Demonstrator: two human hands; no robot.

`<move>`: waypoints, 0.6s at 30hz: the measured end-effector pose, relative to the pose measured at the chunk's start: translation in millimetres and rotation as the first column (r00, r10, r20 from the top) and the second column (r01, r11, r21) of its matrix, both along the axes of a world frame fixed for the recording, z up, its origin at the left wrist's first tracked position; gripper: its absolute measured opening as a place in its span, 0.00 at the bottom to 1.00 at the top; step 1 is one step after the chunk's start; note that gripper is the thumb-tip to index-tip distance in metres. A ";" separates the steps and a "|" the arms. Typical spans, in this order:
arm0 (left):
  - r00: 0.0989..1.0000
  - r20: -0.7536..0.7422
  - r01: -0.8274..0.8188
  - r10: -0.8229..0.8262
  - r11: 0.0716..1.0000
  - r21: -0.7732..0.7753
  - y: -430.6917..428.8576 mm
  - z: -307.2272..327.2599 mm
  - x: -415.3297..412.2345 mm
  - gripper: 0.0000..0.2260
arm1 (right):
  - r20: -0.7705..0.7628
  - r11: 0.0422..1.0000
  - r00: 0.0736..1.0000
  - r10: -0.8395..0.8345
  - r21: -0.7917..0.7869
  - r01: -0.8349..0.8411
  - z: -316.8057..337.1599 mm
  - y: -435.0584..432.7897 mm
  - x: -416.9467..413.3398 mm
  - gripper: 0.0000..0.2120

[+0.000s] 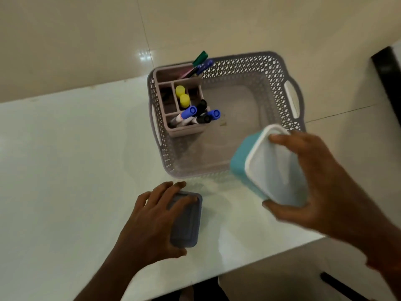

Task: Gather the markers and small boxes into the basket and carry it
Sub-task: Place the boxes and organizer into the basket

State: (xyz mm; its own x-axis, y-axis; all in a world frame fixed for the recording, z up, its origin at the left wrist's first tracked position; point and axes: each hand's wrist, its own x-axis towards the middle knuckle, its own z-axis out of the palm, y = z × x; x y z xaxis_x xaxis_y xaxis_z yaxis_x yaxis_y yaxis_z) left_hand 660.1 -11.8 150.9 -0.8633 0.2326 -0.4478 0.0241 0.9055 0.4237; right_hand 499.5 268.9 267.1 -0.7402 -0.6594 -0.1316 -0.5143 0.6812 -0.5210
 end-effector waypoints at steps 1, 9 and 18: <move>1.000 -0.001 -0.002 0.002 1.000 -0.004 1.0 1.5 -0.8 0.51 | -0.069 1.000 0.997 -0.021 -0.014 0.020 2.3 0.7 -16.7 0.47; 0.997 -0.023 -0.078 0.079 0.997 0.023 18.6 16.0 -0.9 0.48 | -0.190 0.972 0.982 0.002 0.232 0.043 -54.7 -38.3 -152.6 0.44; 0.977 -0.210 0.042 0.027 0.946 0.321 41.7 74.6 -24.7 0.51 | -0.090 0.976 0.991 0.104 0.200 -0.084 -101.2 -68.6 -196.7 0.39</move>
